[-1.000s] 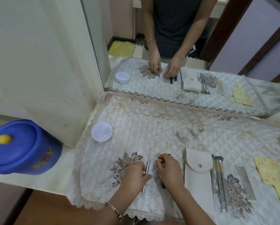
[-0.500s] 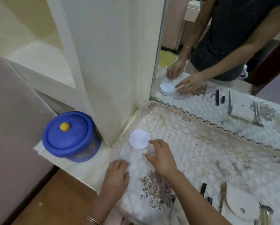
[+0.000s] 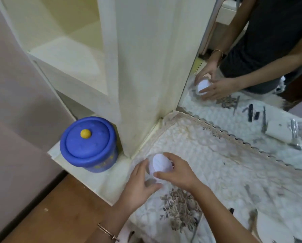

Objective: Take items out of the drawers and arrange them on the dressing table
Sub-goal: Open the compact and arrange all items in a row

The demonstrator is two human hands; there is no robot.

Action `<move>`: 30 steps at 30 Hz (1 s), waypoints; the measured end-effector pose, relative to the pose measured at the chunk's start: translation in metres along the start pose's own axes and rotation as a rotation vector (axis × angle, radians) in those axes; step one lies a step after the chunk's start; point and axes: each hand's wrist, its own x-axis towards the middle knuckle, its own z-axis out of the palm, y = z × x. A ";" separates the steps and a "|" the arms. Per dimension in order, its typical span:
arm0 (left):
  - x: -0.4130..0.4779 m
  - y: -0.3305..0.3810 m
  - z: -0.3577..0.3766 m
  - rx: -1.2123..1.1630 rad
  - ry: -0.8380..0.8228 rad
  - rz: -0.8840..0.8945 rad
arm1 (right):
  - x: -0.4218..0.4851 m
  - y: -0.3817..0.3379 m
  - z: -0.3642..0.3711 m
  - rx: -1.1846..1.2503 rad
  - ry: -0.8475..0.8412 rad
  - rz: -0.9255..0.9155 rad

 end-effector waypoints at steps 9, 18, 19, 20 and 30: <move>-0.012 0.033 0.010 -0.189 -0.151 0.053 | -0.052 0.016 -0.025 0.127 0.058 0.093; -0.025 0.037 0.024 -0.180 -0.246 0.131 | -0.070 0.030 -0.061 0.427 0.160 0.177; -0.027 0.038 0.028 -0.165 -0.250 0.134 | -0.071 0.033 -0.058 0.438 0.172 0.200; -0.029 0.038 0.031 -0.147 -0.247 0.142 | -0.072 0.036 -0.054 0.436 0.183 0.217; -0.031 0.019 0.077 0.153 -0.193 0.186 | -0.061 0.067 -0.040 0.385 0.333 0.275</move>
